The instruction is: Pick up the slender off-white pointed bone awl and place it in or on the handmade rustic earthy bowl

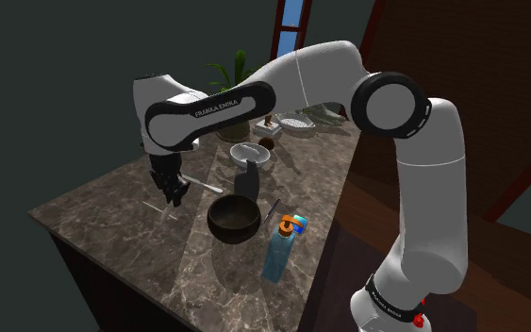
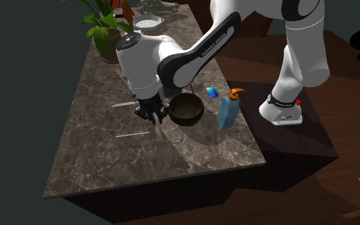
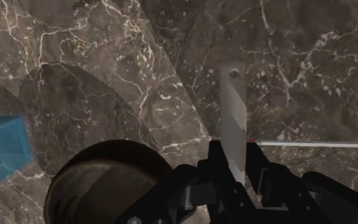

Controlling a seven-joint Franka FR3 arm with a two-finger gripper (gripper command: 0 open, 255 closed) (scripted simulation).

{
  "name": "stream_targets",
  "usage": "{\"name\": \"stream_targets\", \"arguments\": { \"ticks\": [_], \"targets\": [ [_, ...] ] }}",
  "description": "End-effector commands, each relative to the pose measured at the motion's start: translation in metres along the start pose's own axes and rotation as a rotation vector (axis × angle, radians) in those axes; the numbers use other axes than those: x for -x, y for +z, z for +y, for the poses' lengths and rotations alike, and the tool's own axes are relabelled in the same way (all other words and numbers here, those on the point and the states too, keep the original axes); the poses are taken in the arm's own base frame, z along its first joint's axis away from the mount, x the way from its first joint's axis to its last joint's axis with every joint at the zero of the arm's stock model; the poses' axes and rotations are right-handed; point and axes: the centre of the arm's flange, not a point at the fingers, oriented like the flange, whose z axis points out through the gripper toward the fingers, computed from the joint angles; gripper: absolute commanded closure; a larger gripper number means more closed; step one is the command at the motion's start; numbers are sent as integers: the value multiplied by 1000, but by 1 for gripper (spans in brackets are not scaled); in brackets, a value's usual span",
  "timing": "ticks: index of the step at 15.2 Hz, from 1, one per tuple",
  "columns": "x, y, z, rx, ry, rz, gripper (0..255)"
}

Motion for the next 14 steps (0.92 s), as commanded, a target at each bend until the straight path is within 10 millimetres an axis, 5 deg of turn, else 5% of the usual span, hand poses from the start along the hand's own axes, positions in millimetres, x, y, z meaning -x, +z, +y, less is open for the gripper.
{"name": "stream_targets", "arguments": {
  "ticks": [1, 4, 14],
  "targets": [
    [1, -10, 2, 0, 0, 0, 255],
    [1, -23, 4, 0, 0, 0, 255],
    [-93, -21, 96, 0, 0, 0, 255]
  ]
}}
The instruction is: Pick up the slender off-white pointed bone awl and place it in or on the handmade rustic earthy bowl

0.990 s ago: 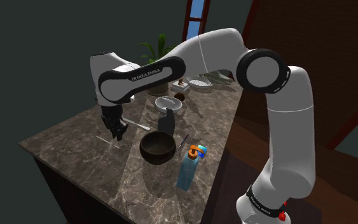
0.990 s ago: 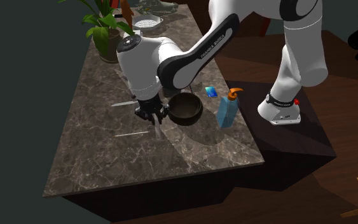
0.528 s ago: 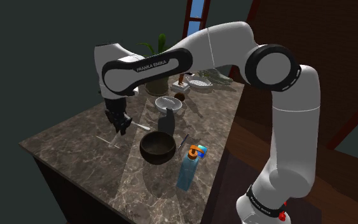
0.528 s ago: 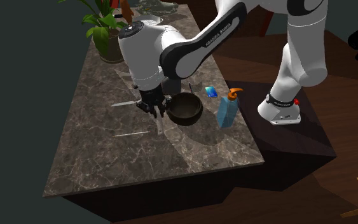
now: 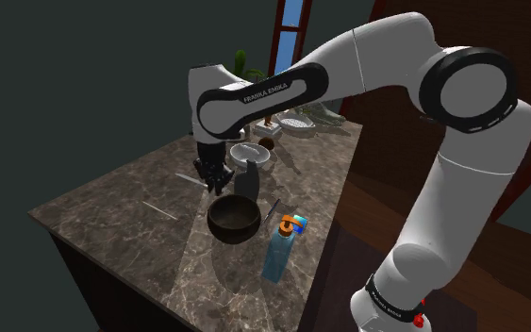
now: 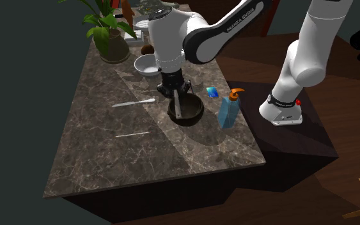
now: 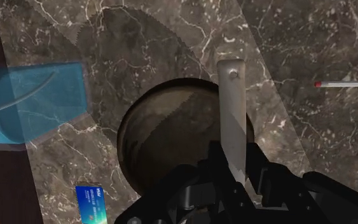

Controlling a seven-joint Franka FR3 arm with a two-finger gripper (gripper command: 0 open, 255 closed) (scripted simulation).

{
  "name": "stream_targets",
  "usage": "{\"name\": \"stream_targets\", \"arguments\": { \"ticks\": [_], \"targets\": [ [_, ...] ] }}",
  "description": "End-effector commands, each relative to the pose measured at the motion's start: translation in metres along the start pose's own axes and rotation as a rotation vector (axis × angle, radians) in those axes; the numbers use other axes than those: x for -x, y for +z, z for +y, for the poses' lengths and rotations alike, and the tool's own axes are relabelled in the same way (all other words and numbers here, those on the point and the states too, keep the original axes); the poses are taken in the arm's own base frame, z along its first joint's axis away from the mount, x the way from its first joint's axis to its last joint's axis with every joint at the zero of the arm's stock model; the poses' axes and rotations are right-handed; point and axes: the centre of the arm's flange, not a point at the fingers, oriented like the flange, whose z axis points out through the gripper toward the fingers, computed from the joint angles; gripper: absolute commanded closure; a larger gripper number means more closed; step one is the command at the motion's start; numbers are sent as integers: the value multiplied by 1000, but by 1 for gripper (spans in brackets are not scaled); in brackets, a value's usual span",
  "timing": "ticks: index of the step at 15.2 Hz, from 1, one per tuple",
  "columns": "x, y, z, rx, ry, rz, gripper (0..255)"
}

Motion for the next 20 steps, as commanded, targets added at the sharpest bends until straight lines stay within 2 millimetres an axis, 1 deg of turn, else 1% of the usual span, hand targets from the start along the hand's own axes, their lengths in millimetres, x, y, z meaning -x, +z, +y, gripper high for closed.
{"name": "stream_targets", "arguments": {
  "ticks": [1, 4, 19, 20],
  "targets": [
    [-19, 3, 19, 0, 0, 0, 255],
    [-49, 4, 48, 0, 0, 0, 255],
    [-49, 84, 39, 0, 0, 0, 255],
    [-49, 84, 39, 0, 0, -1, 255]
  ]
}}
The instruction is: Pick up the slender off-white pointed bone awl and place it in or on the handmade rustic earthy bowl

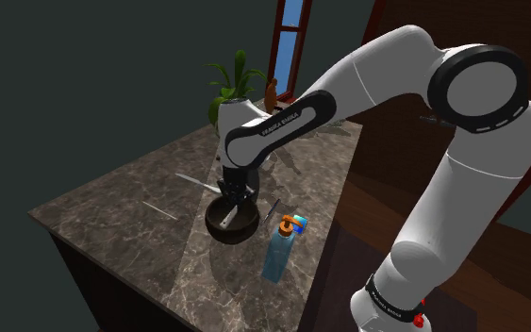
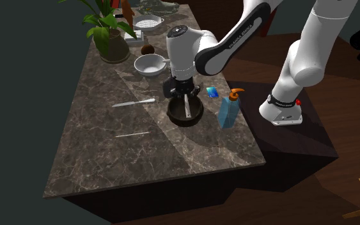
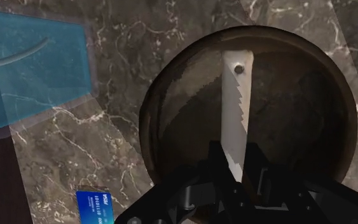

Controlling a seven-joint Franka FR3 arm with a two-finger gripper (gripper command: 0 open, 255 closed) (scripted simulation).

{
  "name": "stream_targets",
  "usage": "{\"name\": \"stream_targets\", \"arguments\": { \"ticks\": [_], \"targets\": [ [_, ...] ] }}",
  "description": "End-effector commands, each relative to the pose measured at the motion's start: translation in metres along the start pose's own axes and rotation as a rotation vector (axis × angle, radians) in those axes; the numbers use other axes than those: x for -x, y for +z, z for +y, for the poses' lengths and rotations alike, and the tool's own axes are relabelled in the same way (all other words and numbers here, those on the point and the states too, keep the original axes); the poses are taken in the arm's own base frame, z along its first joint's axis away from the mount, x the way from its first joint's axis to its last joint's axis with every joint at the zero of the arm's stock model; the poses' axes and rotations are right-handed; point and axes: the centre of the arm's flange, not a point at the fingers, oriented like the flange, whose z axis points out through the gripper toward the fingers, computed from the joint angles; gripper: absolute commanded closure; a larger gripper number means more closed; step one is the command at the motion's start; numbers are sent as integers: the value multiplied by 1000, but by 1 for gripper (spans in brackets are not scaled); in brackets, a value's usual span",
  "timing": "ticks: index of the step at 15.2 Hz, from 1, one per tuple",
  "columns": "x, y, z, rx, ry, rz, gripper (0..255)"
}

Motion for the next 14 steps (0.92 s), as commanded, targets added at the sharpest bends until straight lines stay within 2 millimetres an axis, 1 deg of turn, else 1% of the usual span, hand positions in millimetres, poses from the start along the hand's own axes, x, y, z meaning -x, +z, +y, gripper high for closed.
{"name": "stream_targets", "arguments": {
  "ticks": [1, 7, 8, 13, 14],
  "targets": [
    [1, 3, -1, -1, -1, 0, 255],
    [1, 3, -1, -1, -1, 0, 255],
    [1, 3, -1, -1, -1, 0, 0],
    [1, 3, -1, -1, -1, 0, 0],
    [1, -11, -1, -1, -1, 0, 0]
  ]
}}
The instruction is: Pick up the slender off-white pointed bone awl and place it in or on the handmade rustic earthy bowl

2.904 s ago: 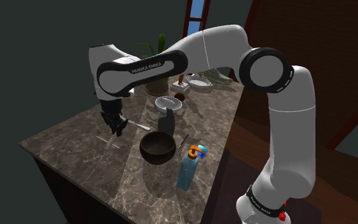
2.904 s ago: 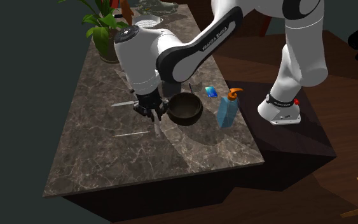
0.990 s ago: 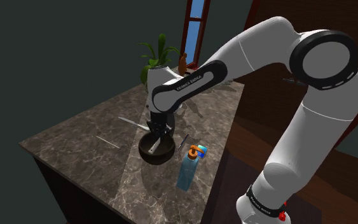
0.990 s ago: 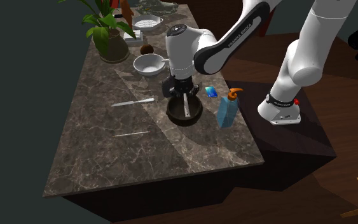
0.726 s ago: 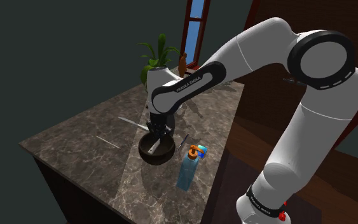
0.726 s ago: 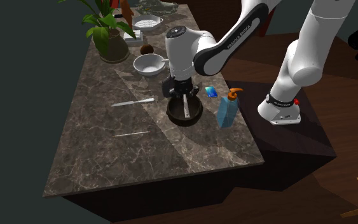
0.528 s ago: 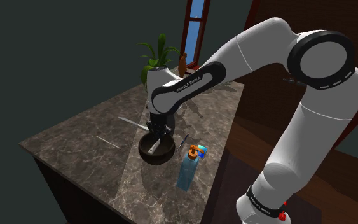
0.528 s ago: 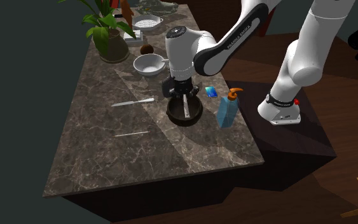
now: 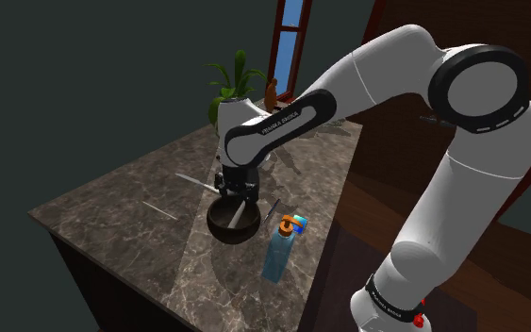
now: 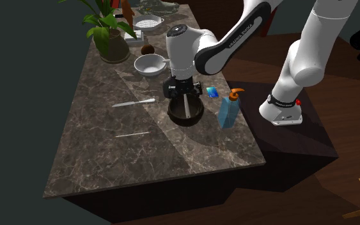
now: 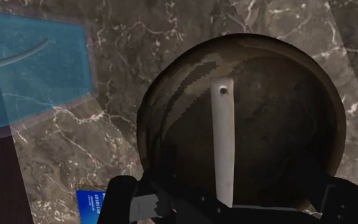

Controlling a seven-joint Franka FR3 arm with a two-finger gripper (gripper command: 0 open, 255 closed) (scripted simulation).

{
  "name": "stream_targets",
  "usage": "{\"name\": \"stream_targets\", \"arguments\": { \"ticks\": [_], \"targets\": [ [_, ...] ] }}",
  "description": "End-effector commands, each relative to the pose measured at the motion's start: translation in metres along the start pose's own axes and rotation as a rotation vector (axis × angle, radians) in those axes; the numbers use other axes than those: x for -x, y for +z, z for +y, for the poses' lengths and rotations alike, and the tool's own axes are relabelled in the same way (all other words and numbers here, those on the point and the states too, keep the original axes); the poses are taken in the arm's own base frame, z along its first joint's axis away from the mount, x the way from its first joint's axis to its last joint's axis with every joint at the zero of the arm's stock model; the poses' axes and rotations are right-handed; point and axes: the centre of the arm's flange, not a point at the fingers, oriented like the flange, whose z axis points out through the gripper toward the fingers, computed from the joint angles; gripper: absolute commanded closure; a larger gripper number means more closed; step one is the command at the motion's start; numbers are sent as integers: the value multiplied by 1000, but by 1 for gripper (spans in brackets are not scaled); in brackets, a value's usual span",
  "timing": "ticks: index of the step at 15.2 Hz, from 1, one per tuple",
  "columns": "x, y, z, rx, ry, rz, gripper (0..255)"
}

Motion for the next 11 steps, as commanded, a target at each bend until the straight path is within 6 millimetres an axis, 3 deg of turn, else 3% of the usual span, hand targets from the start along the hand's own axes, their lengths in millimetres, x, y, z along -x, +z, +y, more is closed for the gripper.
{"name": "stream_targets", "arguments": {
  "ticks": [1, 3, 11],
  "targets": [
    [0, -21, 0, 0, 0, 0, 0],
    [0, -44, 0, 0, 0, 0, 0],
    [0, -44, 0, 0, 0, 0, 0]
  ]
}}
